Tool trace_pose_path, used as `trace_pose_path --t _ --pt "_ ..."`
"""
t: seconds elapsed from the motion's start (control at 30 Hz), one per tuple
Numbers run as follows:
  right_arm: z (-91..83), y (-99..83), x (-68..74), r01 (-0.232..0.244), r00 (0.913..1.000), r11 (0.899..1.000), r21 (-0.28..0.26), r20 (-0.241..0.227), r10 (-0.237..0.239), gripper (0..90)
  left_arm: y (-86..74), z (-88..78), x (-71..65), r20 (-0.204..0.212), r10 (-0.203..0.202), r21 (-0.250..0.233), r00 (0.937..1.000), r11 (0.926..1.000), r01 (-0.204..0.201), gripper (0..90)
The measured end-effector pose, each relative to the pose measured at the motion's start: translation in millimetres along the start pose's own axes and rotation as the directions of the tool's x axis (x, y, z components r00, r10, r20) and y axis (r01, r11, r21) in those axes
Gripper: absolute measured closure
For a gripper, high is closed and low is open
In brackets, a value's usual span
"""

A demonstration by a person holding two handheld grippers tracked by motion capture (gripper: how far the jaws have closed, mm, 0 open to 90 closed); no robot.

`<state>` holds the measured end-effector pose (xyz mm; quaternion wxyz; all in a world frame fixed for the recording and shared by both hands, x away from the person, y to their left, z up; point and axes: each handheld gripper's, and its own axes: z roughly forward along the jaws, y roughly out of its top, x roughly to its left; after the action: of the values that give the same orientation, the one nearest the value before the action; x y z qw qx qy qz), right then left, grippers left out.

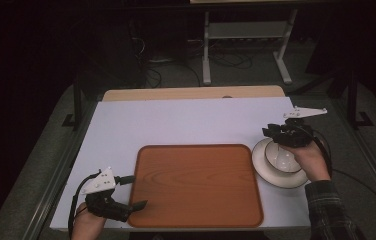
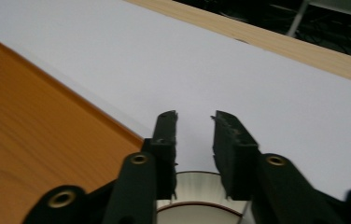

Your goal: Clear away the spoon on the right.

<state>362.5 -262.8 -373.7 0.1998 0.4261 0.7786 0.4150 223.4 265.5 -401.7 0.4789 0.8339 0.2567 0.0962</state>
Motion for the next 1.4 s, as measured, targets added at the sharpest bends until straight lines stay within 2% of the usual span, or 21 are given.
trace_pose_path --t 0.13,0.17,0.2,0.3,0.6,0.83,1.4 --pt "2.2 -1.4 -7.1 -0.032 0.9993 0.999 0.014 0.020 0.032 84.3 0.0 0.0 0.2 -0.001 0.000 0.000 1.0000 1.0000 0.000 13.0" --pt "2.2 -1.4 -7.1 -0.032 0.9993 0.999 0.014 0.020 0.032 84.3 0.0 0.0 0.2 -0.001 0.000 0.000 1.0000 1.0000 0.000 13.0" --pt "3.2 -2.1 -10.4 -0.042 0.9989 0.999 0.016 0.023 0.042 89.1 -0.1 0.0 0.2 0.000 -0.001 0.001 1.0000 1.0000 0.001 13.1" --pt "4.2 -2.5 -12.2 -0.046 0.9986 0.999 0.015 0.027 0.046 89.3 -0.1 0.1 0.4 -0.002 -0.002 0.002 1.0000 1.0000 0.002 13.1" --pt "8.9 -6.7 -18.6 -0.047 0.9952 0.998 0.045 0.088 0.042 89.4 -0.5 -0.4 0.7 -0.001 -0.005 0.000 1.0000 1.0000 0.005 13.1" --pt "7.2 -10.0 -23.7 -0.073 0.9935 0.997 0.040 0.091 0.069 89.5 -0.8 -0.1 1.4 0.000 -0.008 -0.002 1.0000 1.0000 0.008 13.1" --pt "-0.2 -15.9 -30.7 -0.088 0.9881 0.995 0.046 0.131 0.082 89.5 -0.6 -1.5 1.2 -0.003 -0.001 0.000 1.0000 1.0000 0.001 13.1"
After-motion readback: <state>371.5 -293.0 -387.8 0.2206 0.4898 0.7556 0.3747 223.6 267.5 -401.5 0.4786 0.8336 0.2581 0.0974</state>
